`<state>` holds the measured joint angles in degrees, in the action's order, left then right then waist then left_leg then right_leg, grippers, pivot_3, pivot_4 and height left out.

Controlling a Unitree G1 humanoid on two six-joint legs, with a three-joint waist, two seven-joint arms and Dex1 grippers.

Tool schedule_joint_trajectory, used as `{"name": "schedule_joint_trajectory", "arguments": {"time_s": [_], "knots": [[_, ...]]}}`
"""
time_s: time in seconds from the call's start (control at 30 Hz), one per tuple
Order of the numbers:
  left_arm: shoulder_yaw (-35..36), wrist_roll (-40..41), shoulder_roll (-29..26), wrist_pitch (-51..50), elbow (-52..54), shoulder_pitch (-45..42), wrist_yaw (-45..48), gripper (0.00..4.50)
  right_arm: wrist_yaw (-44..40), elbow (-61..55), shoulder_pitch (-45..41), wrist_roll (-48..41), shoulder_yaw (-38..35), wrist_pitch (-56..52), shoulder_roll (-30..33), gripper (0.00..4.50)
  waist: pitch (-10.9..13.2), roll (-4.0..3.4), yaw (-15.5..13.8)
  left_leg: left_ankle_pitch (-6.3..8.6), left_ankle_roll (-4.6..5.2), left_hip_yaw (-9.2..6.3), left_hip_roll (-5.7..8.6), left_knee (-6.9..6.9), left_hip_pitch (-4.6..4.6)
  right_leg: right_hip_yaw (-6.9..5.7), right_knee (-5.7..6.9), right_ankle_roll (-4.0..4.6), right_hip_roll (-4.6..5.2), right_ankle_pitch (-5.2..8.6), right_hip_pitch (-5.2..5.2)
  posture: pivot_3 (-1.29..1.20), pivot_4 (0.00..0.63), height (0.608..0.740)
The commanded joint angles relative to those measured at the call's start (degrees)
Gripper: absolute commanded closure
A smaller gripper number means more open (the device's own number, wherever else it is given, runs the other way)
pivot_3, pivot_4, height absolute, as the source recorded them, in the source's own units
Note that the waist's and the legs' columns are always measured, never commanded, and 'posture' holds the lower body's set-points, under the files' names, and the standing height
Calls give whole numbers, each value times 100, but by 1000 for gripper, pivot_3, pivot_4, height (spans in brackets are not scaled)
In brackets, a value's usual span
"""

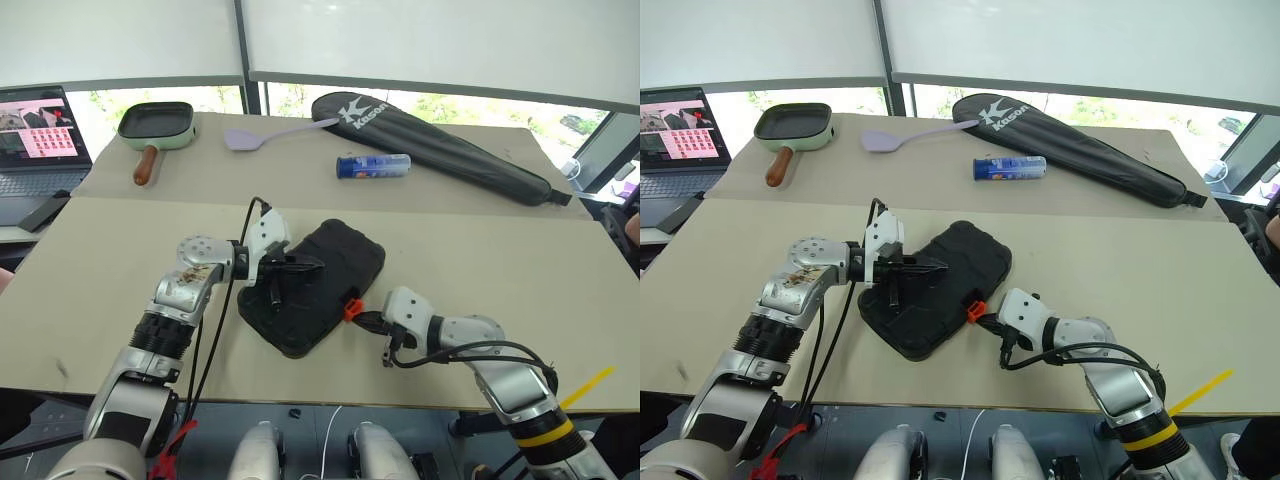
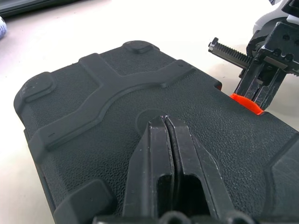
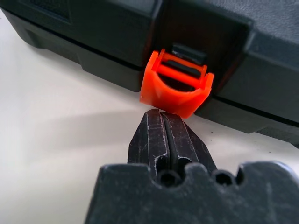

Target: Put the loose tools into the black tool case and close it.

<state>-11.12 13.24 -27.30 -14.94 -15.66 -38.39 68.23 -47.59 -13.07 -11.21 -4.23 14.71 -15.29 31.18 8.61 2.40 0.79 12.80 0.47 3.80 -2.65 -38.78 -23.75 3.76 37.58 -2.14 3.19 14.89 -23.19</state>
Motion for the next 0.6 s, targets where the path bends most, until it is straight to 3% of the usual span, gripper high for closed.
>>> {"name": "schedule_joint_trajectory", "arguments": {"time_s": [0.03, 0.6], "knots": [[-178, -172, -40, -136, -168, 175, 20, 4393, -71, -366, -163, -325, -253, 93, -49, 4500, 0, 0, 3, 0, 0, 0, 0, 0, 0, 0, 0, 0, 0, 0, 0, 0, 150, 740], [-325, -263, -93, -281, -54, 282, 59, 4393, -329, -634, -283, -723, -451, -191, 32, 4500, 0, -1, 27, 0, 0, 0, -5, 1, 2, 1, 2, 1, -4, 0, -1, 0, 150, 740]]}}
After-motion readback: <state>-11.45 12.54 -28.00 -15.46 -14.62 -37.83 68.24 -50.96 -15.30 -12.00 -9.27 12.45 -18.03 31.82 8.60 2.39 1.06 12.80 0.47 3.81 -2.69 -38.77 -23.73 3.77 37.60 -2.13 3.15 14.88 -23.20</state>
